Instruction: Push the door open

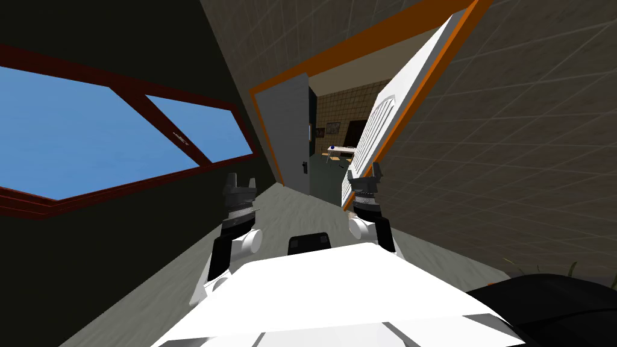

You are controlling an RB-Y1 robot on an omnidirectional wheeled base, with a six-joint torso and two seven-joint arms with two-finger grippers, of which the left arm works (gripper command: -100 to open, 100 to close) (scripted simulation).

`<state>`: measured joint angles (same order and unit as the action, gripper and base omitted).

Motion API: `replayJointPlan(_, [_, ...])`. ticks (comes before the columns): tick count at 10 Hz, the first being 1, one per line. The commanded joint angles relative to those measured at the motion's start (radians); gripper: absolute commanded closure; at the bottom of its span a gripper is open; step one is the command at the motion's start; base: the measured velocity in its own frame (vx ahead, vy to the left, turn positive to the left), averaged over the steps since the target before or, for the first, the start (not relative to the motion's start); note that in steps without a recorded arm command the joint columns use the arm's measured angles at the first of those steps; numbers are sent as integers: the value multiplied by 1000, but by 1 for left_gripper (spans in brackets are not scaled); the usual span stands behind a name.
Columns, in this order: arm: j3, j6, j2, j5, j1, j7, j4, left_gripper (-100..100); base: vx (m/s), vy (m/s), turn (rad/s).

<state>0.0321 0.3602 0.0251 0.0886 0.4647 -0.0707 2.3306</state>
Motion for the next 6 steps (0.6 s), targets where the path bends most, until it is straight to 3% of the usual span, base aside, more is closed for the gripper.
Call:
replayJointPlan(1, [-8, -2, 6, -1, -13, -1, -29, -100, 66, -57, -59])
replayJointPlan(6, [-45, -12, 30, -8, -73, -4, -164, -100, 183, 41, -87])
